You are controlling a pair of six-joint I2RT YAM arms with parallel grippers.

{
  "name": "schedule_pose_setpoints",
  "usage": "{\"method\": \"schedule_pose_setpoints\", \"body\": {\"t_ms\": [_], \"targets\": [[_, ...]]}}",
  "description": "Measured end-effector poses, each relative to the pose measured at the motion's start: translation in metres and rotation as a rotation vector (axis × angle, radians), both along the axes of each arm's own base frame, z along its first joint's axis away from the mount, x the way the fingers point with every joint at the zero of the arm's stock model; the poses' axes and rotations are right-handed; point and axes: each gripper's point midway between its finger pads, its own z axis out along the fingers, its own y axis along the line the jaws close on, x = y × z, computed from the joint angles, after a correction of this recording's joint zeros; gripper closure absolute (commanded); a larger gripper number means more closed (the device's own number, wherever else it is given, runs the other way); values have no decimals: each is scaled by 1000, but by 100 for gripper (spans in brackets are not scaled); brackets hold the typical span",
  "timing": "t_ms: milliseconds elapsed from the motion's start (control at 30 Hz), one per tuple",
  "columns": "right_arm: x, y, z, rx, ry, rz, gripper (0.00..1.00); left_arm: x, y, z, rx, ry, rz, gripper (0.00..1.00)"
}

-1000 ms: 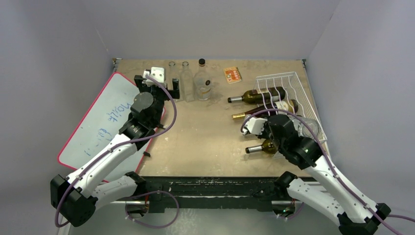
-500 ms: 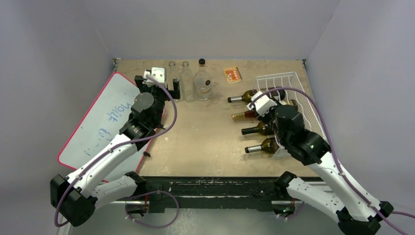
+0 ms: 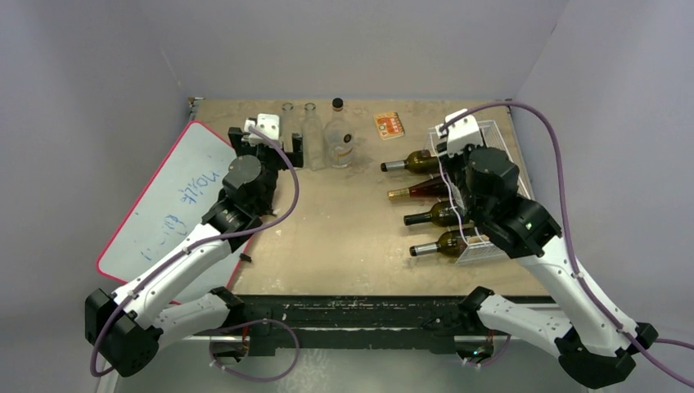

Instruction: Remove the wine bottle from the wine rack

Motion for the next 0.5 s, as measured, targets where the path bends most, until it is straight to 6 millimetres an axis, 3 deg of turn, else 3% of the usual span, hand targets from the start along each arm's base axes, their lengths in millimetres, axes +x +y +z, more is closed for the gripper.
{"method": "schedule_pose_setpoints", "body": {"t_ms": [167, 267, 367, 500], "targets": [[17, 14, 28, 87, -57, -14, 100, -3, 6, 6, 3, -15, 22, 0], [38, 33, 39, 138, -74, -18, 100, -3, 8, 7, 6, -19, 29, 0], [62, 56, 41, 177, -77, -16, 100, -3, 9, 7, 6, -19, 36, 0], [95, 89, 27, 232, -72, 15, 100, -3, 11, 7, 5, -19, 45, 0]]}}
